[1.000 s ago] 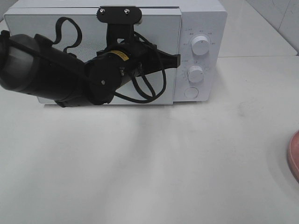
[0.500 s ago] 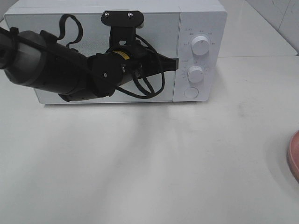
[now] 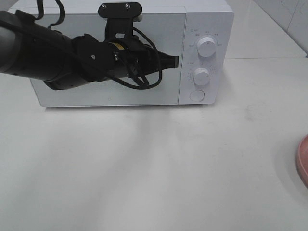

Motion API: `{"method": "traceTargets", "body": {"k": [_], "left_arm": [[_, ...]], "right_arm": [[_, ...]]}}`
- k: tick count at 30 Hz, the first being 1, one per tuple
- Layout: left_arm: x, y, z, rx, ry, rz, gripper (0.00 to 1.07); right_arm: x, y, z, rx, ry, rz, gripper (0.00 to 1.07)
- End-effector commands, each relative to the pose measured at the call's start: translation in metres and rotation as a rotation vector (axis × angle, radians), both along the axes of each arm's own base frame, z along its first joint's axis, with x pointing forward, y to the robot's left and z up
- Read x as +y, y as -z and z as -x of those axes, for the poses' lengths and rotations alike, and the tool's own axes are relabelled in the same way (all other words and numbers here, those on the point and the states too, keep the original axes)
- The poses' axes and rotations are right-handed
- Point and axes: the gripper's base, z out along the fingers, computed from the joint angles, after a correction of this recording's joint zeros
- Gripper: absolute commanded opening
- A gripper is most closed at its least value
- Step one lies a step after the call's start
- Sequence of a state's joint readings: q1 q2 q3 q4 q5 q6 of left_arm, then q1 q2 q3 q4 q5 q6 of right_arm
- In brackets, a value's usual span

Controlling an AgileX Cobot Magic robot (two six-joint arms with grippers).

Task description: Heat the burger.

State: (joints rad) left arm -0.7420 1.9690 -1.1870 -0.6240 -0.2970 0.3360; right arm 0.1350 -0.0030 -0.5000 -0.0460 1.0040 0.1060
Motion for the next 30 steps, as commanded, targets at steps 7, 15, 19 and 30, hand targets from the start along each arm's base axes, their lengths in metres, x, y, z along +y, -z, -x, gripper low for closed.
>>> {"method": "traceTargets", "body": {"k": [7,15,19,30], "left_arm": [[0.007,-0.008,0.042,0.213,0.174,-0.084,0.15],[0.02,-0.007,0.08,0.48,0.382,-0.221,1.0],[0.029,-0.012,0.097,0.585,0.496,-0.33,0.99],[0.079,-0.045,0.105,0.755,0.444,-0.429,0.99]], "right_arm": [[-0.001,0.0,0.004,-0.034,0.005,0.003,0.75],[-0.001,0.0,0.004,-0.034,0.005,0.003,0.75],[-0.001,0.0,0.004,-0.034,0.005,0.003,0.75],[-0.001,0.0,0.004,-0.034,0.005,0.003,0.75]]}}
